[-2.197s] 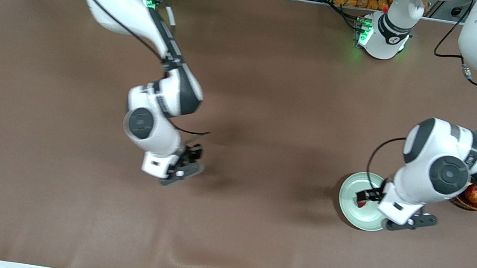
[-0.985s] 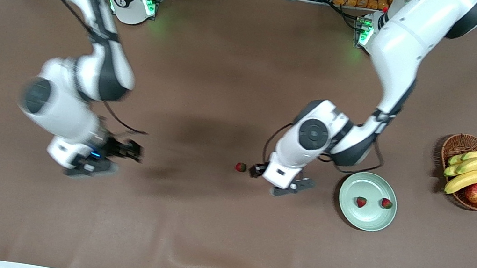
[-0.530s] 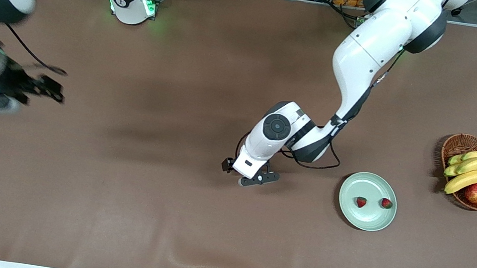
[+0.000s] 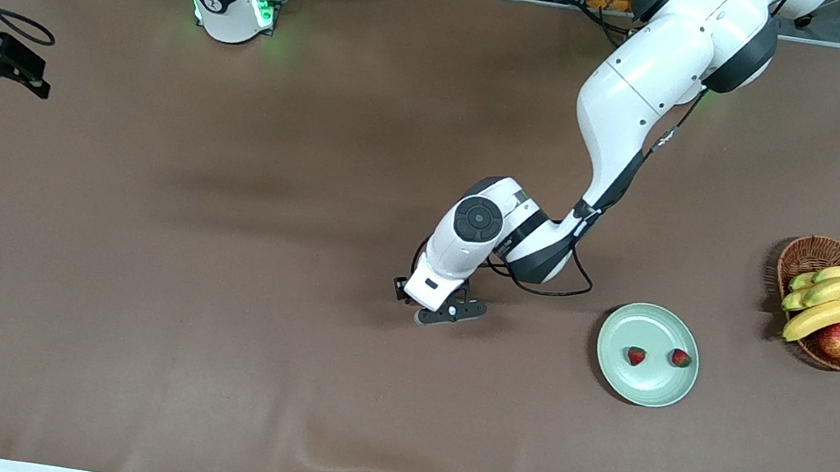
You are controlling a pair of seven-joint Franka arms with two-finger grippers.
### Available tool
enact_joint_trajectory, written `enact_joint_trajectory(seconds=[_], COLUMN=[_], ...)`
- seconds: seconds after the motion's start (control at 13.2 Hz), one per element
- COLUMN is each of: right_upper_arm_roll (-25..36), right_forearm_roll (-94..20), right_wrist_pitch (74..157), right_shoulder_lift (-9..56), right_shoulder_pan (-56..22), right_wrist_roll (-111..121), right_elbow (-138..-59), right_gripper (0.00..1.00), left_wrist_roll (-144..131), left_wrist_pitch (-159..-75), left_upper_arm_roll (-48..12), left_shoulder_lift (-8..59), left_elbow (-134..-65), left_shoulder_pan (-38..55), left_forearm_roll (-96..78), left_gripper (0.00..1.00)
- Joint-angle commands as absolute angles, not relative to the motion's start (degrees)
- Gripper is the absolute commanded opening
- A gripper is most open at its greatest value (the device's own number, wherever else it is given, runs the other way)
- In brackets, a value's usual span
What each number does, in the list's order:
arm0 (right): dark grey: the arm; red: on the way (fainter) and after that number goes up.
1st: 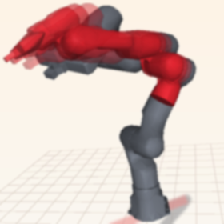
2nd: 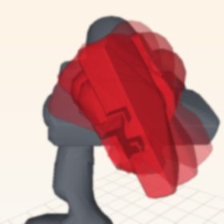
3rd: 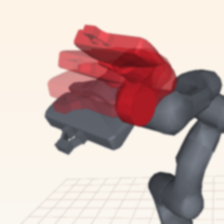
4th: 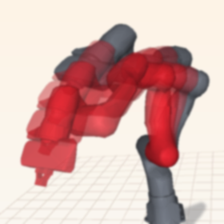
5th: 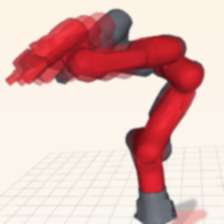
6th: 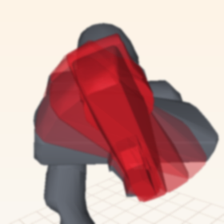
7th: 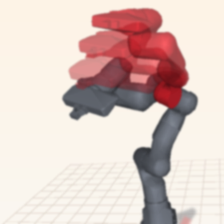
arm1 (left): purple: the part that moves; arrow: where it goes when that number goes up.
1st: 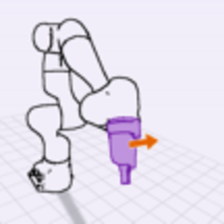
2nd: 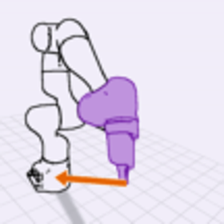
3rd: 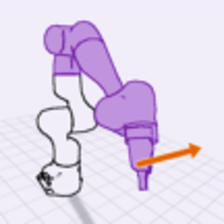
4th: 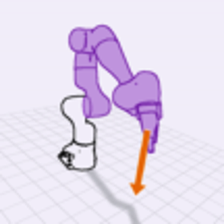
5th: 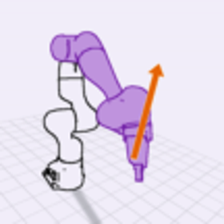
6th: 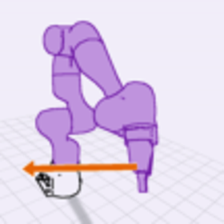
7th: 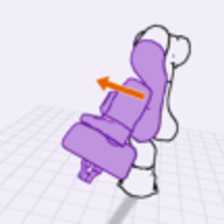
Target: Collect all strawberries into plate
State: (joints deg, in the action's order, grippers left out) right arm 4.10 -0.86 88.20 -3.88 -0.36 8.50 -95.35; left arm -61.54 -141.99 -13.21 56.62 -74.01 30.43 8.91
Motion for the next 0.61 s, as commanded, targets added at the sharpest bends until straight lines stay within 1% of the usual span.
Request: enact_joint_trajectory(seconds=[0.0,0.08,0.15,0.23,0.38,0.53], right_upper_arm_roll=[2.6,2.6,2.6,2.6,2.5,2.5], right_forearm_roll=[-0.1,-0.1,-0.1,-0.1,-0.1,0.0], right_wrist_pitch=[85.3,85.1,85.0,85.0,85.1,85.3], right_shoulder_lift=[-3.7,-3.8,-3.8,-3.8,-3.8,-3.7], right_shoulder_pan=[2.5,2.6,2.6,2.5,2.5,2.5], right_wrist_roll=[6.2,6.0,6.0,6.0,6.1,6.0], right_elbow=[-92.9,-92.9,-92.9,-92.9,-92.6,-92.3], right_gripper=[1.0,1.0,1.0,1.0,1.0,1.0], left_wrist_roll=[-61.2,-61.3,-61.3,-61.3,-60.9,-57.8], left_wrist_pitch=[-141.4,-141.2,-139.4,-135.7,-129.8,-121.0], left_upper_arm_roll=[-12.4,-12.4,-12.4,-12.4,-12.6,-13.0], left_shoulder_lift=[57.3,56.7,55.4,53.4,48.0,43.2], left_elbow=[-72.9,-72.9,-72.9,-72.9,-73.7,-74.3], left_shoulder_pan=[31.0,30.9,30.2,28.7,24.5,20.3], left_forearm_roll=[9.0,9.0,9.1,9.1,9.2,9.1], left_gripper=[0.21,0.0,0.0,0.0,0.0,0.0])
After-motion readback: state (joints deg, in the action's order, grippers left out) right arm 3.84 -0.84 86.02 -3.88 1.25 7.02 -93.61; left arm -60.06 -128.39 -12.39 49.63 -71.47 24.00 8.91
